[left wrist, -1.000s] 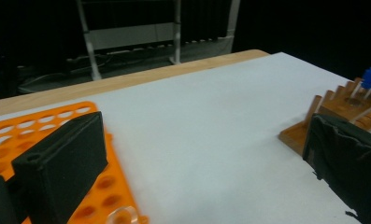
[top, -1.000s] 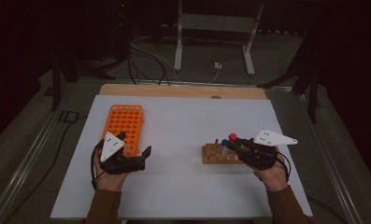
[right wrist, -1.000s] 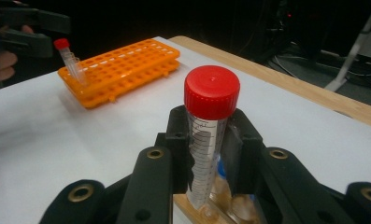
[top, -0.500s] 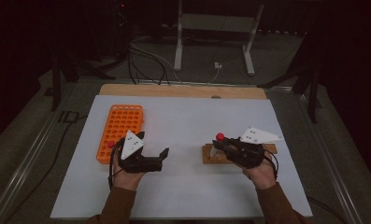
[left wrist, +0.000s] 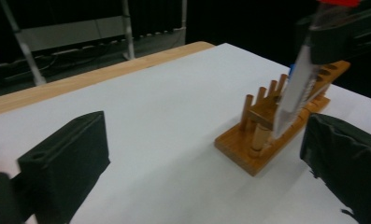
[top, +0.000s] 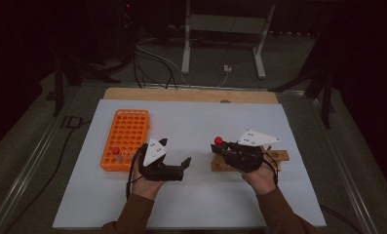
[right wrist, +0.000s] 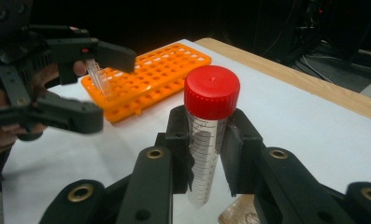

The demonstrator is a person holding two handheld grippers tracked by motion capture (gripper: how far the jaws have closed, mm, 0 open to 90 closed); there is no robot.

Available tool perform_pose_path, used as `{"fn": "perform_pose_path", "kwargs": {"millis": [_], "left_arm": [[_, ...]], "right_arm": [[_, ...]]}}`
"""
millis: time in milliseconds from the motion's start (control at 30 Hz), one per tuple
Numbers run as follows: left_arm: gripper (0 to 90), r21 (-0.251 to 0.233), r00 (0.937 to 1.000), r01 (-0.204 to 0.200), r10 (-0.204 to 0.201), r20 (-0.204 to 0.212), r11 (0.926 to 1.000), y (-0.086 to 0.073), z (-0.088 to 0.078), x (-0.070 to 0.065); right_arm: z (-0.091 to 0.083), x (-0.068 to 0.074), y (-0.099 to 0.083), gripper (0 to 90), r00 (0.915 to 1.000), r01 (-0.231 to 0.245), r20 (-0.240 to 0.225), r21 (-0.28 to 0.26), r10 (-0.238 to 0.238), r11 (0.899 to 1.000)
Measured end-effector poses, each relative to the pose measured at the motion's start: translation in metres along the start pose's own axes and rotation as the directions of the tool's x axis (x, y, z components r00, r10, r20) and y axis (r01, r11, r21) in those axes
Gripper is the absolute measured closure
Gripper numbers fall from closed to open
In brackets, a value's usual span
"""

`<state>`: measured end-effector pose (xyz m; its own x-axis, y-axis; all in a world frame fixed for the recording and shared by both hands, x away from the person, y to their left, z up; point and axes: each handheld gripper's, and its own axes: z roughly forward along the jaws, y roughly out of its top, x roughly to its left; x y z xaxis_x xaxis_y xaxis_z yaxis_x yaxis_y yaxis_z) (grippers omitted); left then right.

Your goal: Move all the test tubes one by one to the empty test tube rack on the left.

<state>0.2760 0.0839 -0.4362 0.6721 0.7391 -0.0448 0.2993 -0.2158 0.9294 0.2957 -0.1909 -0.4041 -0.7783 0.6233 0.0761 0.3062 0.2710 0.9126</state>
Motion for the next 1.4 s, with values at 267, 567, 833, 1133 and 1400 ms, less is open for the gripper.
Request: {"fn": "perform_pose_path", "kwargs": {"millis": [267, 567, 833, 1133, 1400], "left_arm": [[7.1, 0.024, 0.9982, -0.022, 0.021, 0.056, 0.9995, 0.002, 0.016, -0.016], [16.7, 0.041, 0.9945, -0.054, 0.050, 0.092, 0.9977, 0.007, 0.034, -0.034], [51.3, 0.041, 0.9920, -0.076, 0.071, 0.104, 0.9963, 0.005, 0.036, -0.037], [74.3, 0.037, 0.9888, -0.061, 0.055, 0.139, 0.9975, 0.005, 0.038, -0.035], [75.5, 0.042, 0.9918, -0.049, 0.044, 0.120, 0.9979, 0.004, 0.035, -0.030]], "right_arm": [[0.011, 0.005, 0.001, 74.6, 0.9999, 0.006, -0.011, 0.012, -0.006, 1.000], [0.019, 0.013, 0.002, 74.6, 0.9993, 0.015, -0.033, 0.018, -0.015, 1.000], [0.022, 0.015, 0.001, 74.6, 0.9990, 0.019, -0.042, 0.024, -0.018, 1.000], [0.024, 0.016, -0.001, 74.6, 0.9984, 0.020, -0.054, 0.033, -0.019, 0.999], [0.017, 0.013, -0.001, 54.1, 0.9974, 0.012, -0.071, -0.008, -0.012, 1.000]]}}
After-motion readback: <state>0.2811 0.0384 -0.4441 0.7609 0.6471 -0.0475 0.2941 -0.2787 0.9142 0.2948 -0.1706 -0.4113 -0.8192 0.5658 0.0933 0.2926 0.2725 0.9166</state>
